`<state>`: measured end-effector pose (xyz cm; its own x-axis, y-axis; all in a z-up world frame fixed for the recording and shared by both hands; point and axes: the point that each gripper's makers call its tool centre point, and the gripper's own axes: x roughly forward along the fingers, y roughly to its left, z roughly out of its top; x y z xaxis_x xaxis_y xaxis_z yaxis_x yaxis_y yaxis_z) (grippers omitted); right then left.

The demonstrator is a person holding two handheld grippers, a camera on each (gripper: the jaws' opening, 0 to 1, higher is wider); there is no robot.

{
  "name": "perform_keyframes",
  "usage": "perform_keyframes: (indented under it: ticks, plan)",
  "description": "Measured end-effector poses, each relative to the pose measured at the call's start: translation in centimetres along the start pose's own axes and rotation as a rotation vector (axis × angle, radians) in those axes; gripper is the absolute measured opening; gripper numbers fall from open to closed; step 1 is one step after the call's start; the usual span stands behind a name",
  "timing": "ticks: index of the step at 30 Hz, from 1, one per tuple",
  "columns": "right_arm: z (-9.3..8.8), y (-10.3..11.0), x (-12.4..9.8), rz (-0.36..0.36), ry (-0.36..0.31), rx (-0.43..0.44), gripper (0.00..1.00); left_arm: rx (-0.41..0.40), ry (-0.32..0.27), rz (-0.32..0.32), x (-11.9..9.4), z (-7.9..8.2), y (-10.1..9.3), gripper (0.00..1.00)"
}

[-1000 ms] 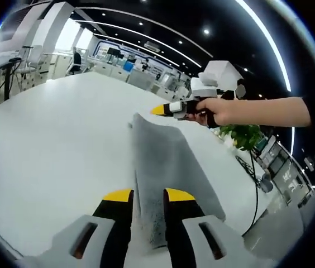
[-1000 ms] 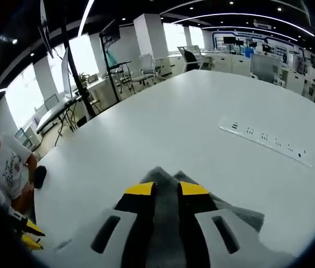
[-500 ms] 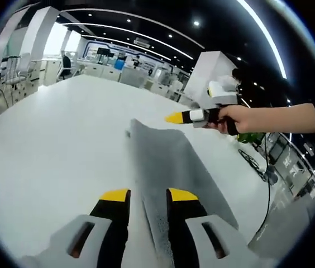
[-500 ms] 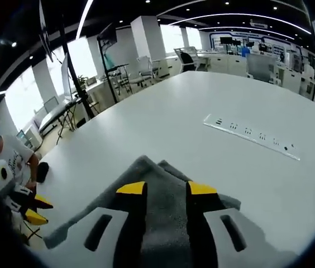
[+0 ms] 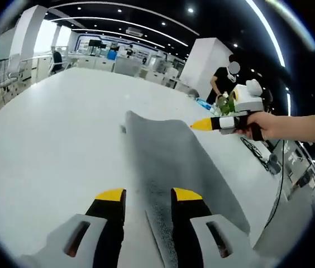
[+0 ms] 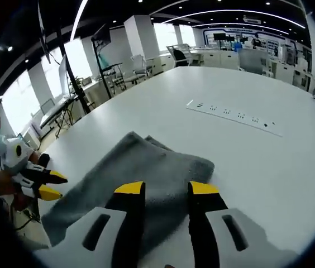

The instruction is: Fold the towel on the table until its edges align and the towel forms a compact rectangular stack.

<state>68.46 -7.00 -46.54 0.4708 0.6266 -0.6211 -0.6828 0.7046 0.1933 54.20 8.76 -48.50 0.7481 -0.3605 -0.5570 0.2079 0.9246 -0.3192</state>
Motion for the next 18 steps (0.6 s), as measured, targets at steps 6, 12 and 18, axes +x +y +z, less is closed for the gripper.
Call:
perform_keyframes:
  ticks: [6,12,18]
  plan:
    - [-1.1,-0.6,-1.2,-0.004,-0.002,0.023,0.27,0.014,0.024,-0.002,1.3,-0.3,0.4,0.3]
    - [-2.9,0.4,-1.4,0.025,0.015,0.016,0.26,0.046,0.069,0.011,2.4,-0.8,1.3,0.27]
    - [-4.6,2.0,-1.4,0.045,0.029,0.047,0.25,0.065,0.073,0.012,2.6,-1.2,1.1,0.26]
